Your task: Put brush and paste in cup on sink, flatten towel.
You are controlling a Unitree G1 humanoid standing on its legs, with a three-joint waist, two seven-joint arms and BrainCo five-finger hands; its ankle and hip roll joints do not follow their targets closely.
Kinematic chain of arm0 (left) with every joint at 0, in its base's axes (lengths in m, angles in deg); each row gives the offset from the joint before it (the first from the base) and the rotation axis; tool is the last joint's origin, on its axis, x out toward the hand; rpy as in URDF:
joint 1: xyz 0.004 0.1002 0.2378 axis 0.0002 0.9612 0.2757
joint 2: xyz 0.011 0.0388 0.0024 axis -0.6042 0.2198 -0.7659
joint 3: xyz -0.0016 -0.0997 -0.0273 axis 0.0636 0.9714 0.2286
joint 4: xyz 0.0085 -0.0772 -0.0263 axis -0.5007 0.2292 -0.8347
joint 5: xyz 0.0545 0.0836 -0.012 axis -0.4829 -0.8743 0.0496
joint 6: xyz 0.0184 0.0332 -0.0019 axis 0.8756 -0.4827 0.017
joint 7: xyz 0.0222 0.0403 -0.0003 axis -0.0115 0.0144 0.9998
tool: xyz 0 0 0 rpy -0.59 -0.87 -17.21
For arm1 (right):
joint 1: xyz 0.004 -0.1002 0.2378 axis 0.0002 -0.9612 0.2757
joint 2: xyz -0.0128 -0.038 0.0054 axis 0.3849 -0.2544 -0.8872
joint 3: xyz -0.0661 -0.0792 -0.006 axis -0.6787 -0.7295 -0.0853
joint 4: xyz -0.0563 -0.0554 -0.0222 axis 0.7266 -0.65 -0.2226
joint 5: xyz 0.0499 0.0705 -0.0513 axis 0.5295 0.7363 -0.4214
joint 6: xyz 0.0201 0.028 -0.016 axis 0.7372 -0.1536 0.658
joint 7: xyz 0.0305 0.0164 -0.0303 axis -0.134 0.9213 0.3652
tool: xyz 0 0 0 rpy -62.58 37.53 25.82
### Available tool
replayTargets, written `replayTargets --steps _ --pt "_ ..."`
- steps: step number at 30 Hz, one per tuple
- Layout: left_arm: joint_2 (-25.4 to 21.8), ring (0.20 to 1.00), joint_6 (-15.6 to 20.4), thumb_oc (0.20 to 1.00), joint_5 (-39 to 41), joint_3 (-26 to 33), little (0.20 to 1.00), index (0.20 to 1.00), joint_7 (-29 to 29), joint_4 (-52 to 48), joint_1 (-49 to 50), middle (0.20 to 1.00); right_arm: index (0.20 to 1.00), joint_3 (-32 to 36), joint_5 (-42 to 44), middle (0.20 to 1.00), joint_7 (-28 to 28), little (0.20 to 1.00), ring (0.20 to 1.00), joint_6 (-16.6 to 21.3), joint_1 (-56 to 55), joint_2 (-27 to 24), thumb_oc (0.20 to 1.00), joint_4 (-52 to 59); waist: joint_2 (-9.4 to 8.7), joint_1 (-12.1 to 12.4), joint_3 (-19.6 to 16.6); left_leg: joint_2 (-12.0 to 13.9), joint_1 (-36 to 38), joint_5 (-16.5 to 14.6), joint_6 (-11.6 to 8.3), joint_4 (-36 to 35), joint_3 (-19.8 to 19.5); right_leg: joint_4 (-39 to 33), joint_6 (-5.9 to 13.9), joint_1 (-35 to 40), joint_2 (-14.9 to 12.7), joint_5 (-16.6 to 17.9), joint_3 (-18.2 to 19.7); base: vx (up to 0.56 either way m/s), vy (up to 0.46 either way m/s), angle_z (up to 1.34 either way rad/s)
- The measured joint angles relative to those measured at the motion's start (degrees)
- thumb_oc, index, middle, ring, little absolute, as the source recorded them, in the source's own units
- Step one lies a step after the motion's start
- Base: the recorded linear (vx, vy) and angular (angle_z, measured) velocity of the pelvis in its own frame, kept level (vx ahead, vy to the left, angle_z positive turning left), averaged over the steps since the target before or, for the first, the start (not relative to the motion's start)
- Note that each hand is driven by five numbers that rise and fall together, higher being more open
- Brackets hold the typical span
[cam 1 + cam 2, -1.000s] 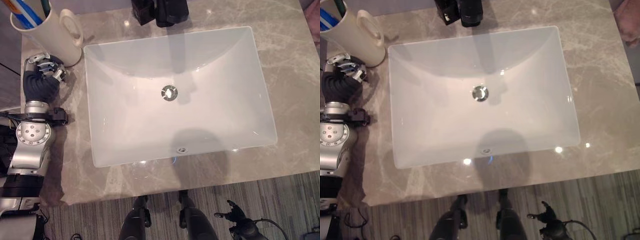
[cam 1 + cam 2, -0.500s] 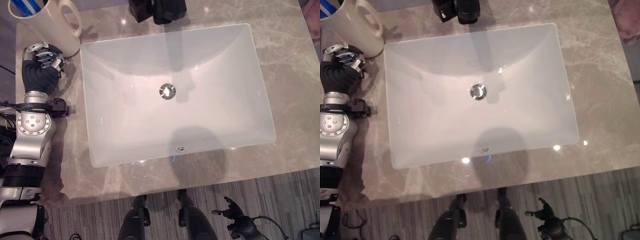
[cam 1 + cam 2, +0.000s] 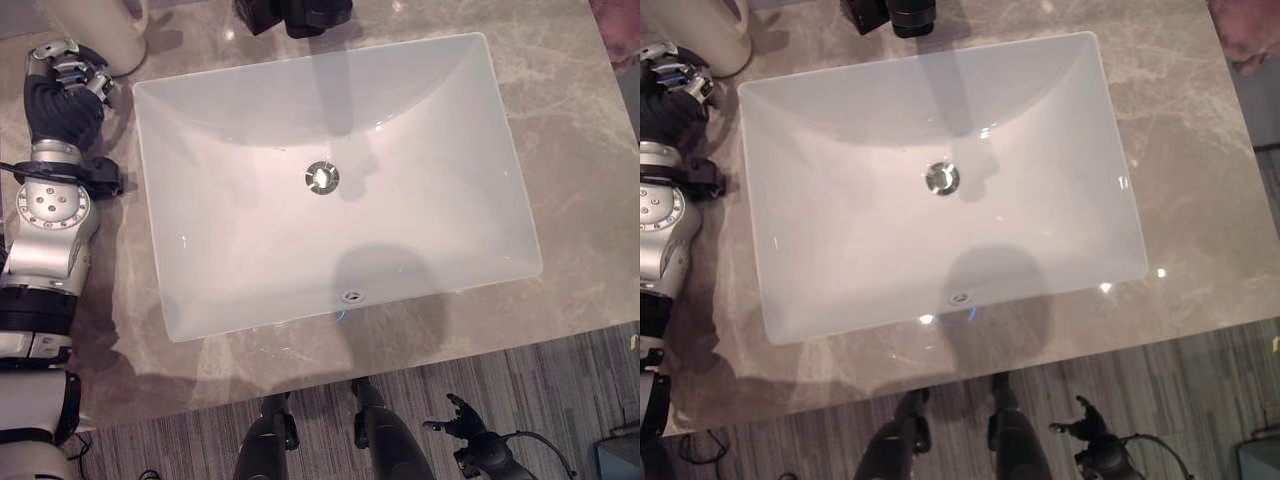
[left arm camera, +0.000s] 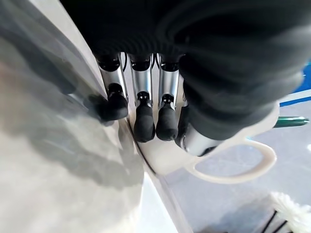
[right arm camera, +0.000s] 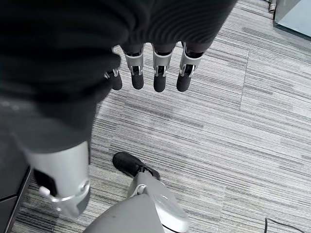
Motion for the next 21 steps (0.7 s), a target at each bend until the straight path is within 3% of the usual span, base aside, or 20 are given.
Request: replayTargets --steps 21 --pt "-3.9 0.200 0.4 0.200 -0.3 2.6 0.200 0.200 0.4 4.0 3.3 0.200 1.000 -0.9 0.2 1.000 0.1 1.000 1.000 0.1 0.2 -1.3 1.000 2.0 0.15 -0.9 -0.1 0.5 0.5 0.5 -0.21 0.0 0.0 0.0 -0.25 0.4 0.3 0.4 -0.1 0.00 0.000 0.00"
